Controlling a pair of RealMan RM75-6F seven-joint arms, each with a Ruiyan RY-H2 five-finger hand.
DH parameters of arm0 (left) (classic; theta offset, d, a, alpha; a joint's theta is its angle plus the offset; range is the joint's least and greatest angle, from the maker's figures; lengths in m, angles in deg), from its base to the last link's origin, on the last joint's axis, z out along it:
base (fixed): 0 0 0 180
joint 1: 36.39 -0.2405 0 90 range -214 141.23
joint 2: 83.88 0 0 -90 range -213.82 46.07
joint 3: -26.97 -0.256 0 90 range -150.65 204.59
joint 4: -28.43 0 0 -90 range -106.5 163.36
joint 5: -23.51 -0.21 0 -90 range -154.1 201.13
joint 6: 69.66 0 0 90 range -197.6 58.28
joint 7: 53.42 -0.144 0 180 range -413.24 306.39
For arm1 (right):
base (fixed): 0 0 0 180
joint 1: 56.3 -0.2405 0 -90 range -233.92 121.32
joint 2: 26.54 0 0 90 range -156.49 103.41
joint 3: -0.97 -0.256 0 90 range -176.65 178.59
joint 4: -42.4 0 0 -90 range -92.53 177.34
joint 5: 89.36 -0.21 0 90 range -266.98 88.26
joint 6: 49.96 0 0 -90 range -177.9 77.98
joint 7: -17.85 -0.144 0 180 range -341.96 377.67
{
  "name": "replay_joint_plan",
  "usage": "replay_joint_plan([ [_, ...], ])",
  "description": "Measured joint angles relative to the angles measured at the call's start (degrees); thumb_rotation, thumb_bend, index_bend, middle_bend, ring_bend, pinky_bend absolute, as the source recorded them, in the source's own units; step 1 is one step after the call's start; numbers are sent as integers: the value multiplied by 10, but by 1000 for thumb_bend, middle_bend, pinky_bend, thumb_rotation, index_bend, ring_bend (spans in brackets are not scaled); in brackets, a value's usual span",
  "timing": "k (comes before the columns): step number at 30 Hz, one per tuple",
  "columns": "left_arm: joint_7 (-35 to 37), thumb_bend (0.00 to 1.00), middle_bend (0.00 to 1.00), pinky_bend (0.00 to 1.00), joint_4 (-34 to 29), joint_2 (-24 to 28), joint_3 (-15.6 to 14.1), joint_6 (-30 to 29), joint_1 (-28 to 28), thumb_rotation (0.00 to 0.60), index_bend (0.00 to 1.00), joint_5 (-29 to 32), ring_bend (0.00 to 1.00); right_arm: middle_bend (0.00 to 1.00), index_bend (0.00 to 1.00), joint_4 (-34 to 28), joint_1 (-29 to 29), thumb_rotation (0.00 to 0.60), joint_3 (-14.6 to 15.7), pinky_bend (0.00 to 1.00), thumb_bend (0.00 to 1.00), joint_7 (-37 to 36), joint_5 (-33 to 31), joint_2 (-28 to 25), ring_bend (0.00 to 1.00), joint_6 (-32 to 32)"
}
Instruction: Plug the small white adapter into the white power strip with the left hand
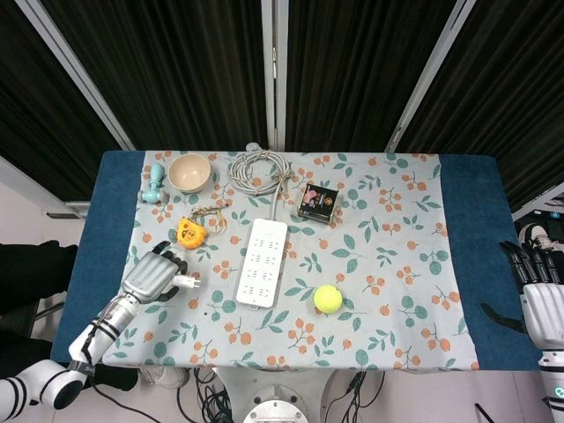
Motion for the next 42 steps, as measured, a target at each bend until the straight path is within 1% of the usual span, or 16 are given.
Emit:
replay_joint_plan([
  [2, -53, 398, 564, 116, -23, 10, -2, 6, 1, 600, 526, 21, 333, 75, 26, 1, 0, 600, 0, 0, 63, -1, 1, 0, 0, 0],
  [6, -169, 386, 557, 114, -65, 19, -5, 21, 8, 600, 521, 95, 333, 75, 27, 2, 0, 600, 0, 0, 64, -3, 3, -1, 0, 2],
  [9, -228, 382, 527, 114, -87, 16, -4, 27, 16, 600, 495, 153, 330, 75, 27, 3, 2, 600, 0, 0, 64, -4, 2, -1, 0, 3],
  [11, -248, 366, 476, 114, -99, 11, -5, 26, 21, 600, 454, 177, 303, 75, 27, 4, 3, 600, 1, 0, 64, -5, 1, -2, 0, 3],
  [13, -260, 349, 429, 111, -110, 6, -7, 23, 25, 600, 414, 189, 270, 75, 27, 4, 4, 600, 1, 0, 64, -6, 0, -2, 0, 4],
  [16, -264, 332, 410, 107, -114, 3, -12, 18, 27, 600, 376, 191, 266, 75, 27, 6, 5, 600, 1, 0, 64, -7, 0, -1, 0, 4],
  [22, -257, 326, 395, 107, -117, 0, -17, 6, 26, 600, 339, 190, 266, 75, 27, 4, 4, 600, 1, 0, 64, -4, -1, -1, 0, 1],
  [27, -239, 319, 359, 107, -122, 4, -21, -11, 18, 600, 288, 177, 259, 75, 27, 1, 4, 600, -1, 0, 64, -2, 0, -4, 0, 2],
  [30, -219, 281, 304, 106, -126, 9, -22, -20, 11, 600, 227, 167, 209, 75, 27, -1, 3, 600, -1, 0, 64, -1, 0, -4, 0, 2],
  [32, -200, 244, 288, 103, -126, 10, -21, -28, 6, 600, 216, 155, 199, 75, 27, -2, 2, 600, -2, 0, 64, 1, 1, -6, 0, 1],
  [35, -144, 225, 287, 102, -114, 6, -19, -44, -6, 600, 227, 125, 200, 75, 27, -4, 2, 600, -3, 0, 64, 3, 1, -9, 0, 2],
  [38, -55, 226, 307, 105, -87, -4, -18, -62, -20, 600, 270, 89, 199, 75, 27, -8, 0, 600, -6, 0, 64, 7, 3, -16, 0, 4],
  [42, 95, 232, 349, 108, -19, -29, -22, -90, -41, 600, 334, 33, 200, 75, 27, -17, -1, 600, -9, 0, 63, 16, 5, -26, 0, 5],
])
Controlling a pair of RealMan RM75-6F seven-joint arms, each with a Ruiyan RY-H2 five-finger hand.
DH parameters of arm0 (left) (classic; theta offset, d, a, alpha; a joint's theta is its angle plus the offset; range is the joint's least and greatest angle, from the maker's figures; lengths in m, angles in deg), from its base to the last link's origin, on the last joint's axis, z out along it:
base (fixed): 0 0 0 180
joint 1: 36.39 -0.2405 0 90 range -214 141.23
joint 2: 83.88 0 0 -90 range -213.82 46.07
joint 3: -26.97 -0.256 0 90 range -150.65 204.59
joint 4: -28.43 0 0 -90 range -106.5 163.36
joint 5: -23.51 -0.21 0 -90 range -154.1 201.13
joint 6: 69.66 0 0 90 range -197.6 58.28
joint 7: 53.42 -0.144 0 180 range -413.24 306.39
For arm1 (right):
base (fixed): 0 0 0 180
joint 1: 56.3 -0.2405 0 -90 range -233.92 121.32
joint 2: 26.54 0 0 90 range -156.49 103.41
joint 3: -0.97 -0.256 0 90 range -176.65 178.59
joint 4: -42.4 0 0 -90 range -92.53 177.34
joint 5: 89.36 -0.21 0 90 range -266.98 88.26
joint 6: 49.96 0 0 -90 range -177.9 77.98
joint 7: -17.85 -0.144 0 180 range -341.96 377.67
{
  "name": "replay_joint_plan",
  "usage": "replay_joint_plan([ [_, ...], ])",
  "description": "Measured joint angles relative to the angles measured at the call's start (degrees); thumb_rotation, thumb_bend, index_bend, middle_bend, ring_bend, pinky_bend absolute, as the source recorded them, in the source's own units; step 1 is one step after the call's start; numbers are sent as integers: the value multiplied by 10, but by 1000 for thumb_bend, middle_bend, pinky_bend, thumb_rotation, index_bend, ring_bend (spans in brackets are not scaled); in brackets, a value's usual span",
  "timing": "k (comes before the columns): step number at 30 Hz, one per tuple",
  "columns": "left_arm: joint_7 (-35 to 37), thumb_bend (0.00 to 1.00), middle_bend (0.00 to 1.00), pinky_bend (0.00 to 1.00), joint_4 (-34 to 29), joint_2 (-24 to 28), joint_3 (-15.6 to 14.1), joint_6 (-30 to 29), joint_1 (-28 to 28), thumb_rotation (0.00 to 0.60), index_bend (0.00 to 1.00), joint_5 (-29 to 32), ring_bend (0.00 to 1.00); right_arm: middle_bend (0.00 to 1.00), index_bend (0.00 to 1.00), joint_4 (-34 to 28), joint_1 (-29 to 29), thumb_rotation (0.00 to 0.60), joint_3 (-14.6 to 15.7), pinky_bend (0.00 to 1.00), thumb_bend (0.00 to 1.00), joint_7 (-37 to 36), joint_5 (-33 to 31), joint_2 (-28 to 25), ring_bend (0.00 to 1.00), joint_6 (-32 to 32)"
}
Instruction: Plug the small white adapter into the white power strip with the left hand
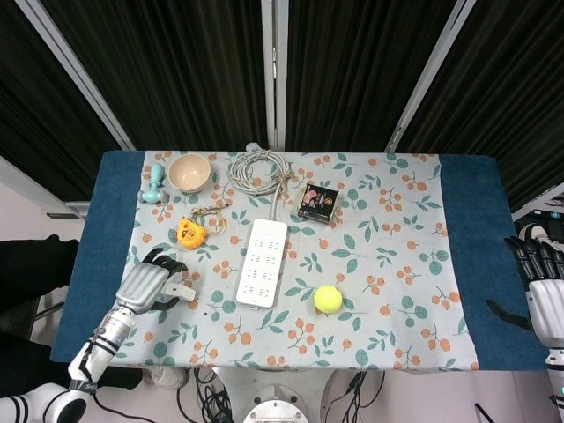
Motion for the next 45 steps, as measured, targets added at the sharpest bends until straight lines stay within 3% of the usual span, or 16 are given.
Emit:
replay_joint_plan([
  [3, 87, 244, 354, 107, 67, -26, -5, -19, -16, 600, 353, -39, 200, 75, 27, -7, -2, 600, -1, 0, 64, 6, 0, -4, 0, -1],
  [8, 144, 250, 356, 106, 140, -70, -11, -43, -39, 600, 354, -87, 200, 75, 26, -15, -2, 600, -1, 0, 64, 13, 0, -7, 0, -2],
  [28, 138, 317, 398, 105, 170, -99, -5, -28, -45, 600, 390, -96, 201, 75, 27, -14, -1, 600, 1, 0, 64, 14, -7, -1, 0, -7],
  [32, 141, 336, 441, 120, 178, -104, -2, -28, -46, 600, 441, -97, 242, 75, 27, -15, -1, 600, 1, 0, 64, 15, -6, 0, 0, -6],
  [35, 148, 373, 556, 231, 191, -113, 1, -37, -47, 600, 547, -100, 352, 75, 27, -15, 0, 600, 1, 0, 64, 15, -8, 1, 0, -6],
  [37, 161, 432, 640, 400, 201, -122, 5, -48, -48, 600, 607, -105, 436, 75, 26, -15, 1, 600, 1, 0, 64, 14, -8, 2, 0, -5],
  [40, 186, 501, 690, 548, 204, -125, 13, -58, -44, 600, 630, -116, 494, 75, 27, -14, 1, 600, 2, 0, 64, 15, -7, 3, 0, -6],
  [45, 176, 528, 699, 569, 153, -93, 30, -48, -18, 600, 638, -125, 501, 76, 27, -17, -2, 600, 3, 0, 63, 26, -2, -1, 0, -9],
])
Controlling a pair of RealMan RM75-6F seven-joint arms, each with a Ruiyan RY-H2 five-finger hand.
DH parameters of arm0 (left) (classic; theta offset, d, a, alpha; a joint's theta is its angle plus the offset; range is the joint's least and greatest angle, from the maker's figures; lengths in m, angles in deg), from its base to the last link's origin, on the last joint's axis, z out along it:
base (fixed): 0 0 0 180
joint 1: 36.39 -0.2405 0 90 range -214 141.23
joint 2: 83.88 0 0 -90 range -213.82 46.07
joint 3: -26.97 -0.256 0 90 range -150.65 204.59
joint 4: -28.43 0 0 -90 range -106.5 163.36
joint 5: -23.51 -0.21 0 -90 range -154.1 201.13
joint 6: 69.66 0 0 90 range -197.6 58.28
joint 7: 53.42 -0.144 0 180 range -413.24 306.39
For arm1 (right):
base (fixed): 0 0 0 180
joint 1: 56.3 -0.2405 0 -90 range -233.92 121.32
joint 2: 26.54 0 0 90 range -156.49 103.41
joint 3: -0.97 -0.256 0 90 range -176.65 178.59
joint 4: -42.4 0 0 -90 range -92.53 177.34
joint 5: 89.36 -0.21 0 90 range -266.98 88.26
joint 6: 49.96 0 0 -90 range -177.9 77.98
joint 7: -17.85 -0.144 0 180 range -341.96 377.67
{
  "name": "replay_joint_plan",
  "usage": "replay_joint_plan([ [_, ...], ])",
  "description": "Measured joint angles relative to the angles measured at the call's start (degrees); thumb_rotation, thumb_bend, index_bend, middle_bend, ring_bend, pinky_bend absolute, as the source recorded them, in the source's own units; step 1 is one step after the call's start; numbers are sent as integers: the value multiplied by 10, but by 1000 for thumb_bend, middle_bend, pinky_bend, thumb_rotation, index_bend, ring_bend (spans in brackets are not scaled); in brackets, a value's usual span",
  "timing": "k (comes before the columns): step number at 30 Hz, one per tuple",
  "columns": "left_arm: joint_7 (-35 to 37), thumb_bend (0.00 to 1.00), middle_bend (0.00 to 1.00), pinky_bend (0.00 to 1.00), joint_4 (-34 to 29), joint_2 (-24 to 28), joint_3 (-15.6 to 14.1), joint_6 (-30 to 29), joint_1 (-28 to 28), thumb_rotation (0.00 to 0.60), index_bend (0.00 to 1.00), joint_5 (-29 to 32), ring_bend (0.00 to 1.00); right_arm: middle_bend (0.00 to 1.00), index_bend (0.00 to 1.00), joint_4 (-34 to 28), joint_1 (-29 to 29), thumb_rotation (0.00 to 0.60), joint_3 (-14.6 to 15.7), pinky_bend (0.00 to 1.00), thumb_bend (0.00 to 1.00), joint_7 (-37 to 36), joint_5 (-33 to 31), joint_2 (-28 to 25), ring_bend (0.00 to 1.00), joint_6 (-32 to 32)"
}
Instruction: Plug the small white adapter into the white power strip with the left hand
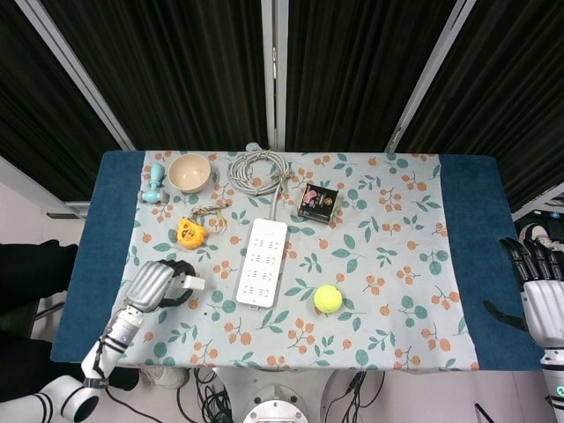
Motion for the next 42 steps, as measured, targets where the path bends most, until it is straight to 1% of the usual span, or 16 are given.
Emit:
replay_joint_plan([
  [2, -18, 528, 700, 570, -33, 19, 11, 12, 14, 600, 639, 1, 503, 76, 27, -2, -1, 600, 0, 0, 64, 2, 2, -2, 0, 0],
  [6, -80, 530, 706, 567, -110, 58, 46, 64, 65, 600, 645, 10, 507, 76, 26, -4, -2, 600, 0, 0, 64, 2, 2, -5, 0, -3],
  [8, -103, 530, 707, 564, -124, 65, 58, 92, 89, 600, 646, 15, 507, 76, 27, -4, -3, 600, 0, 0, 64, 3, 3, -6, 0, -3],
  [12, -134, 529, 707, 559, -126, 63, 78, 155, 143, 600, 646, 27, 507, 76, 27, -7, 0, 600, 1, 0, 63, 5, 5, -7, 0, 2],
  [14, -140, 530, 707, 557, -119, 57, 83, 178, 161, 600, 646, 34, 507, 75, 27, -8, 2, 600, 2, 0, 64, 8, 5, -8, 0, 4],
  [18, -163, 529, 706, 545, -95, 44, 87, 225, 193, 600, 646, 55, 507, 76, 27, -14, 5, 600, 4, 0, 64, 12, 1, -9, 0, 3],
  [21, -186, 529, 706, 541, -83, 34, 88, 246, 206, 600, 646, 79, 506, 76, 27, -16, 7, 600, 5, 0, 63, 14, -3, -10, 0, 4],
  [25, -212, 528, 705, 541, -79, 25, 88, 261, 216, 600, 646, 112, 506, 76, 27, -16, 7, 600, 5, 0, 64, 16, -5, -9, 0, 3],
  [30, -252, 527, 704, 537, -89, 21, 87, 265, 221, 600, 646, 149, 506, 76, 27, -17, 6, 600, 4, 0, 64, 17, -6, -9, 0, 1],
  [42, -337, 523, 704, 531, -128, 7, 85, 239, 225, 600, 646, 242, 507, 75, 27, -17, 6, 600, 4, 0, 64, 18, -8, -10, 0, -2],
])
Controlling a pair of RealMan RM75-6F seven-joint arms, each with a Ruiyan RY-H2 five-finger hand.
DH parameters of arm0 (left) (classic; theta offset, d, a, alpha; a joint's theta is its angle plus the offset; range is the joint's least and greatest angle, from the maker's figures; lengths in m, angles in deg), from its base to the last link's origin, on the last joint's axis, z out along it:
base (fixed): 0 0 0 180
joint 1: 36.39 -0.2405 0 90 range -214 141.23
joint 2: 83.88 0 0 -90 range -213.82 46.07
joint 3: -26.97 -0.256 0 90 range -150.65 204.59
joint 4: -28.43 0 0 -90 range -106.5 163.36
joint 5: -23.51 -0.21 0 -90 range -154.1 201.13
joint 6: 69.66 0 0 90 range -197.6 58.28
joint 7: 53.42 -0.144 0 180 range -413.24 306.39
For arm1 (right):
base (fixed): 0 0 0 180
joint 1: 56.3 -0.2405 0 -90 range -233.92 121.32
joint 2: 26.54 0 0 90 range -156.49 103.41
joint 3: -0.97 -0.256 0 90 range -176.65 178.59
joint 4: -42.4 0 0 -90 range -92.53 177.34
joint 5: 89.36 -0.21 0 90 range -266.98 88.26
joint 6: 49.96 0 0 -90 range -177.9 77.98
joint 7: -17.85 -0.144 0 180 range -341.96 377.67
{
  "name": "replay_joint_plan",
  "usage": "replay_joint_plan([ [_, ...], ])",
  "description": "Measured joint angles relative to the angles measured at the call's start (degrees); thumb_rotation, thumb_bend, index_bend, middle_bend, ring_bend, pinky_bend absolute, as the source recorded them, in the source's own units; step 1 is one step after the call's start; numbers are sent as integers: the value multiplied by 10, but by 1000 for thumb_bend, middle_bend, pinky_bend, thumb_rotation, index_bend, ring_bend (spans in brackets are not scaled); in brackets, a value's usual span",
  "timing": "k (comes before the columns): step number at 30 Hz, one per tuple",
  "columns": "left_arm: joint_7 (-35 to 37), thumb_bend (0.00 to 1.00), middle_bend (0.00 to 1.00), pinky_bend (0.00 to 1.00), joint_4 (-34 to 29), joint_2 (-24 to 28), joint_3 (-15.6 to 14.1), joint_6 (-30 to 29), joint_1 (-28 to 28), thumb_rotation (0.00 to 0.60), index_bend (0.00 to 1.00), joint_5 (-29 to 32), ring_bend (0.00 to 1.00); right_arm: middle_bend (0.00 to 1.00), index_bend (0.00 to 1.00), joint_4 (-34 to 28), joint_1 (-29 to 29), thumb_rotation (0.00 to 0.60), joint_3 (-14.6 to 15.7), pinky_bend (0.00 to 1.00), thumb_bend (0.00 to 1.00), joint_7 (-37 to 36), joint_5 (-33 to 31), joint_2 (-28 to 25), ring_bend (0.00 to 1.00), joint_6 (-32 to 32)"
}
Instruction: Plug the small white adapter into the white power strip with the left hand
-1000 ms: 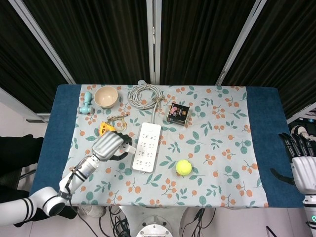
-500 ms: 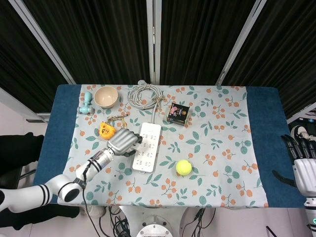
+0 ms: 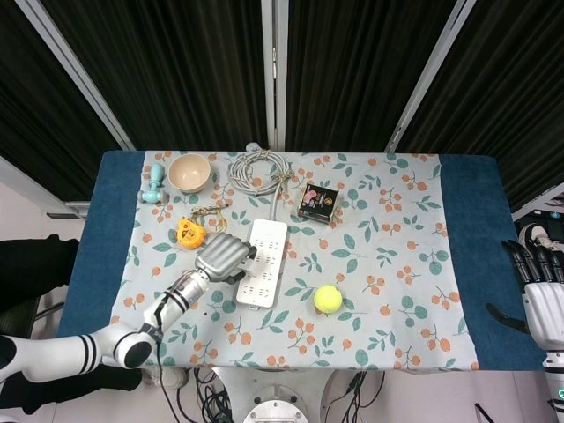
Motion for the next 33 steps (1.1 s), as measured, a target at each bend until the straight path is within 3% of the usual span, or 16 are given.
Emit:
replay_joint_plan([
  [15, -69, 519, 704, 511, -35, -11, -9, -39, 11, 600, 647, 89, 516, 76, 27, 3, -2, 600, -1, 0, 64, -3, -1, 0, 0, -3],
  [33, -80, 518, 704, 511, -31, -24, -18, -61, 19, 600, 647, 114, 517, 76, 27, 4, -2, 600, -1, 0, 64, -4, -3, 0, 0, -7],
])
